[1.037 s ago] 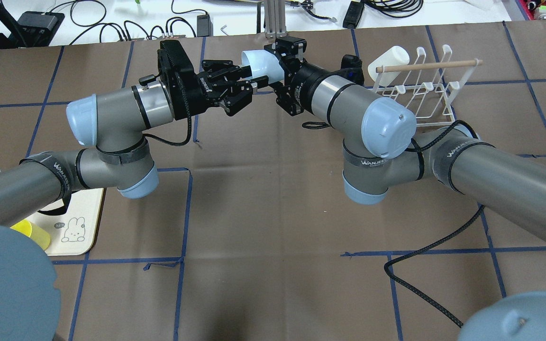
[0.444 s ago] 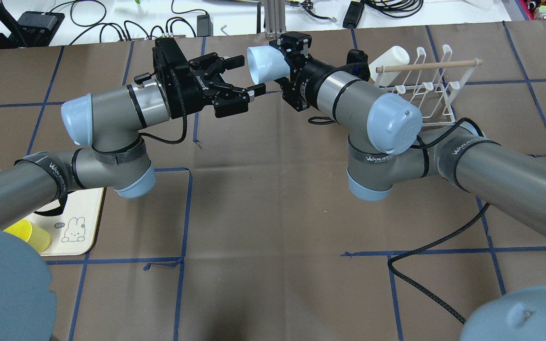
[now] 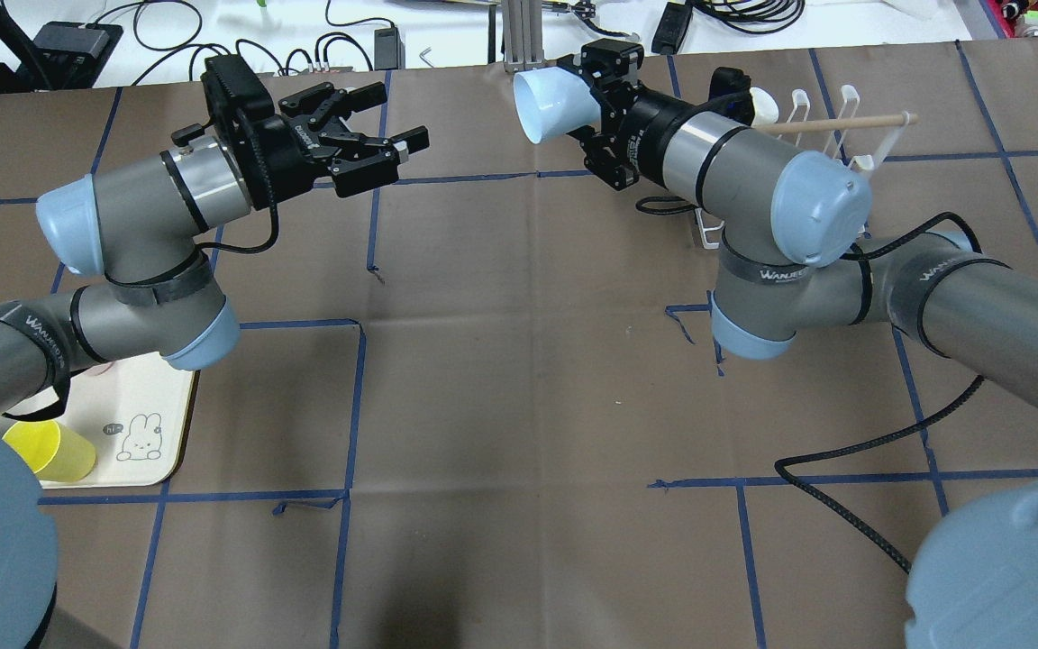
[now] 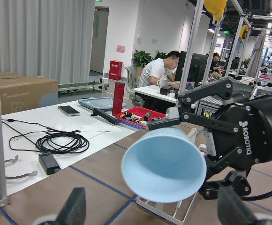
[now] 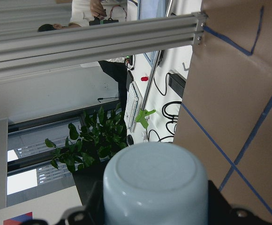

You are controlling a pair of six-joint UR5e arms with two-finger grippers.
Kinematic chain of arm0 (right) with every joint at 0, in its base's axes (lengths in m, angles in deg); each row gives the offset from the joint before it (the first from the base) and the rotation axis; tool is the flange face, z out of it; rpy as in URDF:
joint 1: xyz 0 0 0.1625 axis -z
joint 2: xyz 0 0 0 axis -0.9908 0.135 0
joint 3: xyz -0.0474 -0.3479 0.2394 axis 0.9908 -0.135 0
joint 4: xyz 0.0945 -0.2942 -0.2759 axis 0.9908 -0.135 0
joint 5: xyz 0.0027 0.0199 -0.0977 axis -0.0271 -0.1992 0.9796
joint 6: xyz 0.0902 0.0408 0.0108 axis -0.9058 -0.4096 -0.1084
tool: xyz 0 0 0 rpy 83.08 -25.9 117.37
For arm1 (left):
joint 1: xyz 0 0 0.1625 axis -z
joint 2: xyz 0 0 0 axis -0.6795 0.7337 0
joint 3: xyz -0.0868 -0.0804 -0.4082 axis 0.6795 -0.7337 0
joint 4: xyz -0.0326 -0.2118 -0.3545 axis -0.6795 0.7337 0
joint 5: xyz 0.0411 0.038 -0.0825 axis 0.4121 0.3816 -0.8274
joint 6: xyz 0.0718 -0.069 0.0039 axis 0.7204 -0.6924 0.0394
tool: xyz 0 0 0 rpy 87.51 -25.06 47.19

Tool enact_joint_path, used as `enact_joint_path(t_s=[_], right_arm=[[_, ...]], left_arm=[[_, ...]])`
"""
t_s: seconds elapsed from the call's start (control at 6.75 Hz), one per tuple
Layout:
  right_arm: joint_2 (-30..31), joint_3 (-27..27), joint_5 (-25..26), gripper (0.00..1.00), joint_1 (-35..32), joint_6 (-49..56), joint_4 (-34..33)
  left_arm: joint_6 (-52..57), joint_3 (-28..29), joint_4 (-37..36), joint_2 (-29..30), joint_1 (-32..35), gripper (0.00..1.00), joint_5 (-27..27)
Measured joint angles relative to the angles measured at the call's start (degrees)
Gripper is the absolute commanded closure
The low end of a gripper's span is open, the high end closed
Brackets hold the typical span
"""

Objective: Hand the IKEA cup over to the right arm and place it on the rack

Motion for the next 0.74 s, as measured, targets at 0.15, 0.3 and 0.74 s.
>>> enact_joint_path(t_s=[0.15,0.3,0.74], right_arm=[[0.26,-0.12,-1.06,0.73,2.86,5.7,0.08],[0.57,-0.29,-1.46,0.75,5.09,12.22,0.12],[0.93,-1.56,-1.58,0.76,9.59,40.84,0.28]], left_arm=[[-0.24,1.23,3.18,-0.18,-0.89,0.01,4.03],[-0.96,3.37,7.2,-0.32,-0.87,0.0,10.86],[-3.31,12.55,28.45,-1.87,5.35,0.0,37.71]])
